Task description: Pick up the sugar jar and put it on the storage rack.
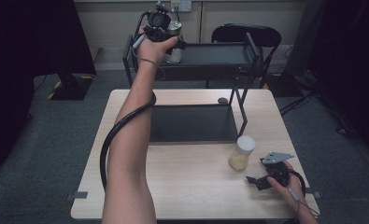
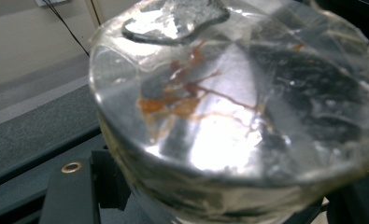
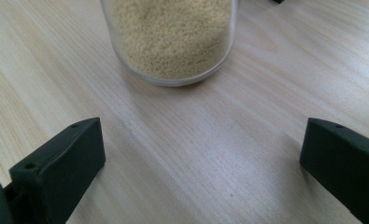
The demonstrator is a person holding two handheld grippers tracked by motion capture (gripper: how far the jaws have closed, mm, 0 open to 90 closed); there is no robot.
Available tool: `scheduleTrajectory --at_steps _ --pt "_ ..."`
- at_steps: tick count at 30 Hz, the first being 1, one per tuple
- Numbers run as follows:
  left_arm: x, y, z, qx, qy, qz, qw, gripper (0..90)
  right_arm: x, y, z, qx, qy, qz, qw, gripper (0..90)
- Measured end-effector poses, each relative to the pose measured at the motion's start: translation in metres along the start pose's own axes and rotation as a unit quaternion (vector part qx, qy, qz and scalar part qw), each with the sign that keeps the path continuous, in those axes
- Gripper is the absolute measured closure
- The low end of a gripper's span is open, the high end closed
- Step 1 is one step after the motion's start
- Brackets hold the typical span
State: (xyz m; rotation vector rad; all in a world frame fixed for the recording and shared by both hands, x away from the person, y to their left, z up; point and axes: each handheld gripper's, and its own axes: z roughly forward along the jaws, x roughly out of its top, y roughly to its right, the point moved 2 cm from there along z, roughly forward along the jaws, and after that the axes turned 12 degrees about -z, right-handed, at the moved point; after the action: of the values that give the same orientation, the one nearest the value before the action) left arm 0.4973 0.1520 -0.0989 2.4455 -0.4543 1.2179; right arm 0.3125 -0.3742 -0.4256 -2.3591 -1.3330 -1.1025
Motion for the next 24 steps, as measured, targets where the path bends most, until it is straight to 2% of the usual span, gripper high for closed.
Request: scheduleTrajectory --at_steps 9,13,16,24 --pt "-0.0031 0.0008 0.0034 0.007 0.002 0.002 1.0000 30.9 0.0000 0.0000 0.0000 0.000 0.000 0.000 1.0000 0.0" --pt "-0.0071 -0.0030 0.0041 0.001 0.010 -0.002 0.9999 30.9 0.0000 -0.0001 0.0000 0.000 0.000 0.000 1.0000 0.0" --pt "-0.0076 -0.0014 0.0042 0.003 0.010 0.005 0.9999 30.8 0.0000 0.0000 0.0000 0.000 0.000 0.000 1.0000 0.0" --pt "-0.0097 -0.0026 0.0041 0.000 0.014 0.003 0.9999 30.7 0.0000 0.0000 0.0000 0.000 0.000 0.000 1.0000 0.0"
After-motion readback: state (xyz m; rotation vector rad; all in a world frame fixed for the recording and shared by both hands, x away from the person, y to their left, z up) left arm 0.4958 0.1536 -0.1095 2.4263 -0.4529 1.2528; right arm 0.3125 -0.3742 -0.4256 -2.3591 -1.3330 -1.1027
